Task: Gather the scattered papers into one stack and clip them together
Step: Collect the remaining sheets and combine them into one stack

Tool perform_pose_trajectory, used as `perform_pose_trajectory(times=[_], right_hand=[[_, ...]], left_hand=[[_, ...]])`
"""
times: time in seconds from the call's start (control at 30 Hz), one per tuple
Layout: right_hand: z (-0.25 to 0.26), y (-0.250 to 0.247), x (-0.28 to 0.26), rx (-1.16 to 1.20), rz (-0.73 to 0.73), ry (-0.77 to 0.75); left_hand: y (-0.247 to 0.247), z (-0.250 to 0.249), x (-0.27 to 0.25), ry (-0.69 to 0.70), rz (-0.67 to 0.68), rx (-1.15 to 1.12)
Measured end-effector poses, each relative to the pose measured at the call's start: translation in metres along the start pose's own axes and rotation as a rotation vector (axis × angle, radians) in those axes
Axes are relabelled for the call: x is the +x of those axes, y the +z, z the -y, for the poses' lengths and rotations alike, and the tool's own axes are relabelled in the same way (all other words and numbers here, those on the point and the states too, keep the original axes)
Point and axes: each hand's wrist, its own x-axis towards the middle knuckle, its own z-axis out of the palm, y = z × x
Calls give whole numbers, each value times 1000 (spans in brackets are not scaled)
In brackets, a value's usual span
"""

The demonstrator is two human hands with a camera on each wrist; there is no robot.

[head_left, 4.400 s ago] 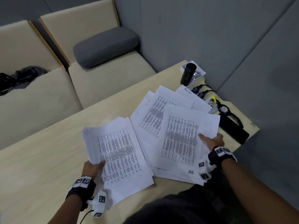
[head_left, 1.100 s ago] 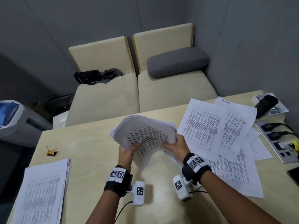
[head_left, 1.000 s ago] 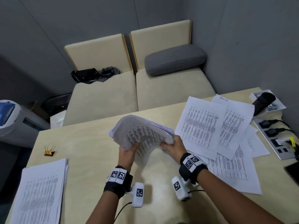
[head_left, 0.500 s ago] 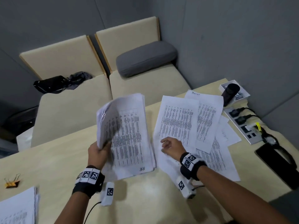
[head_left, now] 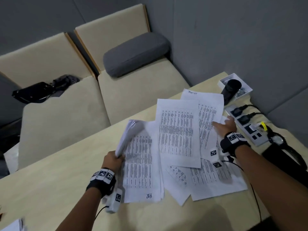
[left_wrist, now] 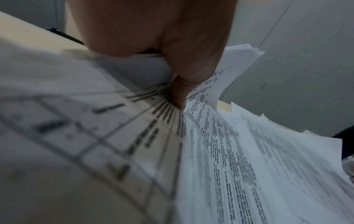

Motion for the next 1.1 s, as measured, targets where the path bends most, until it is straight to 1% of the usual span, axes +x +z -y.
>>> perform_pose_trajectory(times=[0.13, 0.17, 0.27, 0.3, 0.4, 0.47, 0.53, 0.67, 0.77, 0.83, 0.93, 1.0, 1.1], right_hand=[[7, 12, 4, 40, 141, -17], [9, 17, 1, -20, 166, -40], [14, 28, -22, -344, 201, -208], [13, 30, -29, -396, 213, -233], [6, 37, -48, -473, 257, -273], [-1, 40, -59, -481, 353, -240], [-6, 44, -71, -421, 403, -230], [-6, 47, -98, -238, 389, -137], [-5, 54, -124, -336, 436, -160], [-4, 56, -136, -313, 428, -197], [14, 51, -148, -108, 405, -304], [38, 39, -157, 7, 420, -406], [82, 16, -175, 169, 463, -557]], left_hand=[[19, 7, 4, -48, 51, 57], [22, 8, 3, -58, 52, 50], [27, 17, 1, -83, 60, -2], [27, 20, 1, -93, 65, -23], [26, 30, -3, -124, 59, -75], [26, 36, -9, -140, 59, -98], [26, 41, -15, -136, 73, -93], [28, 47, -29, -103, 104, -80], [28, 52, -40, -115, 101, -75], [25, 59, -46, -150, 89, -90], [15, 75, -52, -214, 73, -102], [6, 88, -54, -272, 79, -127], [-2, 106, -62, -347, 118, -251]])
